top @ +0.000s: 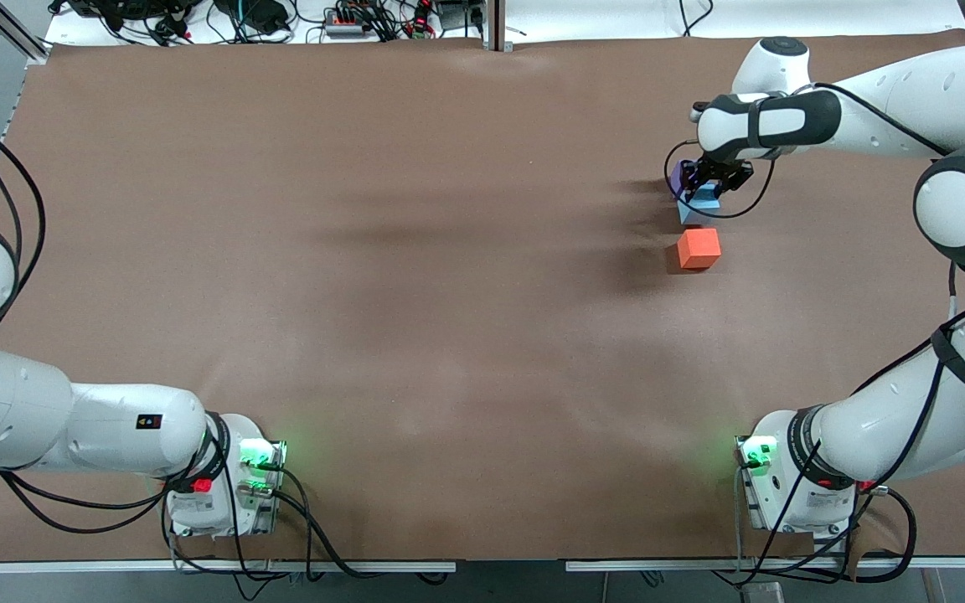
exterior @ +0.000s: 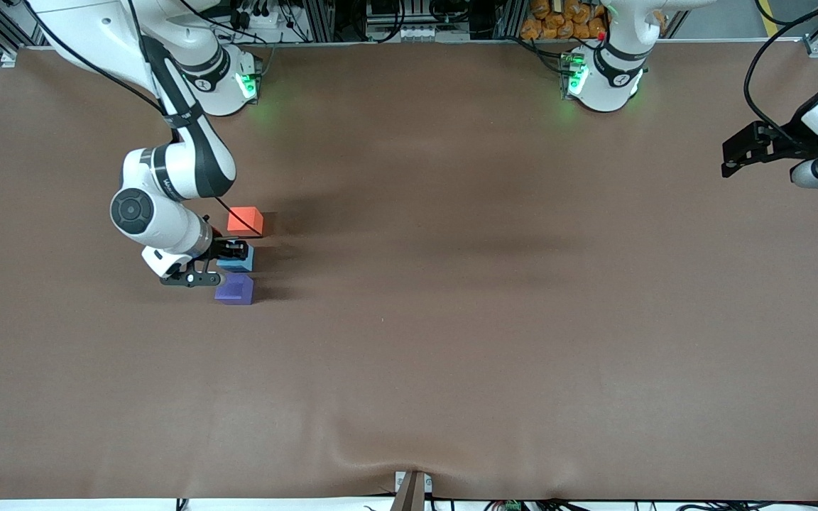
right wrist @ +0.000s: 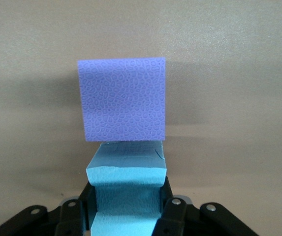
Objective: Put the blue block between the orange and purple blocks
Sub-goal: 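Lower the light blue block between the orange and purple blocks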
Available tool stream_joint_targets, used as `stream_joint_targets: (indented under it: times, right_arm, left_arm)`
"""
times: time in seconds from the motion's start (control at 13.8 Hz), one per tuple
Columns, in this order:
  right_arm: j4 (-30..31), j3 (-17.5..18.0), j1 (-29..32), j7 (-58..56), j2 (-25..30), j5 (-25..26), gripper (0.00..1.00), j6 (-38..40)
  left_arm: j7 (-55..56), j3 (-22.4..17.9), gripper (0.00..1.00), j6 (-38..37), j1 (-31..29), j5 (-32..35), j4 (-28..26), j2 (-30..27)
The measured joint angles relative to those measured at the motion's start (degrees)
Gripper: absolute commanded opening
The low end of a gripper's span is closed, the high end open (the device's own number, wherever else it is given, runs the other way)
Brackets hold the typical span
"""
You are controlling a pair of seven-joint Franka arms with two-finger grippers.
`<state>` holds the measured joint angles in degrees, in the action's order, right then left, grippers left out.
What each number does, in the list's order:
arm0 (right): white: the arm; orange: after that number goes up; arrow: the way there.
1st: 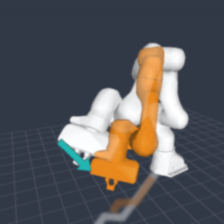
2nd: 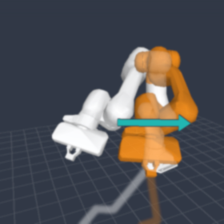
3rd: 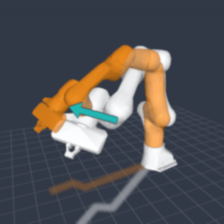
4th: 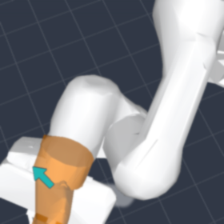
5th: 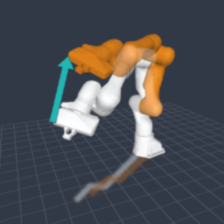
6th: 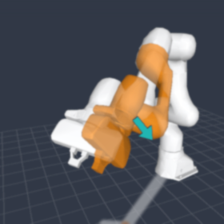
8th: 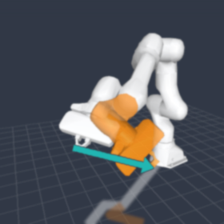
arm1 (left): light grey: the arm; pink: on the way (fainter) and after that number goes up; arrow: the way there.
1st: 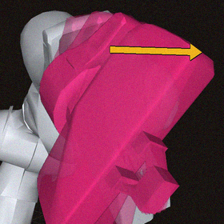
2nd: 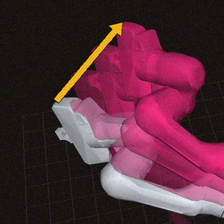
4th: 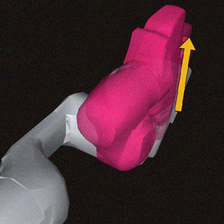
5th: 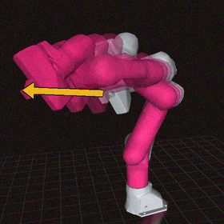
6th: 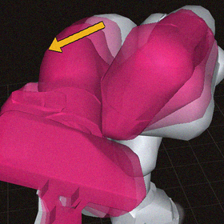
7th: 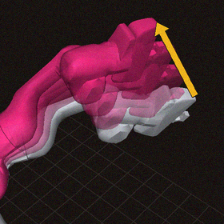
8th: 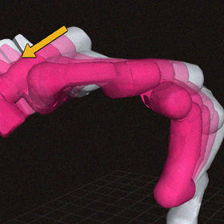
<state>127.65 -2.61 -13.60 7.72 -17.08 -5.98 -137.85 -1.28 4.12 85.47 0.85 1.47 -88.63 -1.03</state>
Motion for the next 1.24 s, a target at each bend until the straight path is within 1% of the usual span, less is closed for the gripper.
stream_joint_targets:
  times: [0.15,0.8,1.16,1.24]
  right_arm:
    - [1.1,0.0,0.0,0.0,0.0,0.0,0.0,-1.1]
    - [1.4,0.3,0.0,0.0,0.0,0.0,0.0,-2.2]
    - [2.6,0.3,0.0,0.0,0.0,0.0,0.0,-3.9]
    - [2.7,0.4,0.0,0.0,0.0,0.0,0.18,-4.0]
  left_arm:
    - [0.0,0.0,1.0,0.0,0.0,0.0,0.0,0.0]
    - [0.0,0.0,1.0,0.0,0.0,0.0,0.0,0.0]
    - [0.0,0.0,1.0,0.0,0.0,0.0,0.0,0.0]
    - [0.0,0.0,1.0,0.0,0.0,0.0,0.0,0.0]
